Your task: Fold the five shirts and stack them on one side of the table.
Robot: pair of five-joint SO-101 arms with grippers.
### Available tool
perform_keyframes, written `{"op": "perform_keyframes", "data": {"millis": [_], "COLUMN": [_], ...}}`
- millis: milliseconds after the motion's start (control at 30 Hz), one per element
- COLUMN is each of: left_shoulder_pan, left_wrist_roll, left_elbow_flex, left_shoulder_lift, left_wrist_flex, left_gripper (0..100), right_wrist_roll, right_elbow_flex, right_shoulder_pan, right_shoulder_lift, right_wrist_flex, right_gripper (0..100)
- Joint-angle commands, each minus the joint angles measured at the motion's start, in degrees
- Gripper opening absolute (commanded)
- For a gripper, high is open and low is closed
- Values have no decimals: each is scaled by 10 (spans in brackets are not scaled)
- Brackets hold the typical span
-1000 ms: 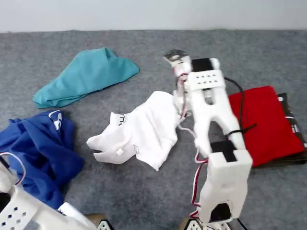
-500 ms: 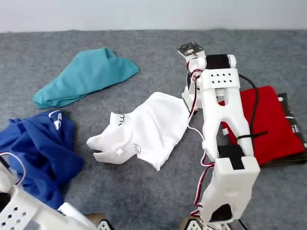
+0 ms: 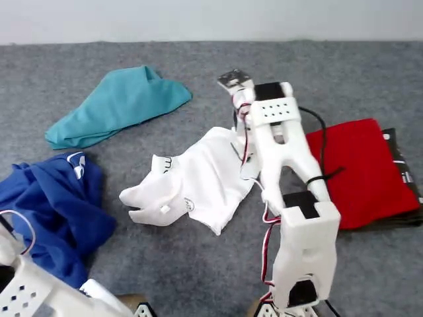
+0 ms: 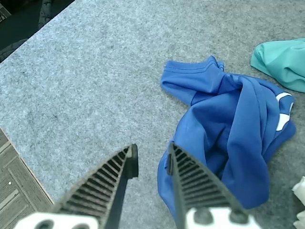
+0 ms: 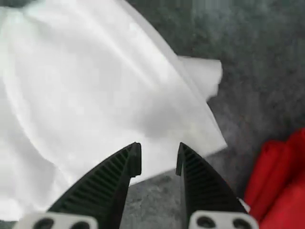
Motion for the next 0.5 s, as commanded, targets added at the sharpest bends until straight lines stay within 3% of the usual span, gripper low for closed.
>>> {"op": "perform_keyframes", "data": {"millis": [0,233,467], "left_shoulder_pan": [-2,-2,-2], "left_wrist_roll": [2,2,2], "left_elbow_flex": [10,24,24], "left_shoulder_lift": [-6,-6,-6], "left_wrist_flex": [-6,-10,-10], "left_gripper": [114,114,114], "right_wrist_roll": [-7,-7,-4], "right_elbow_flex": [-25,-25,-25], "right_shoulder_pan": [5,65,73], "right_shoulder_lift": [-2,-2,-2], "right_wrist_flex": [-33,-50,-51], "right_gripper": [136,136,134]}}
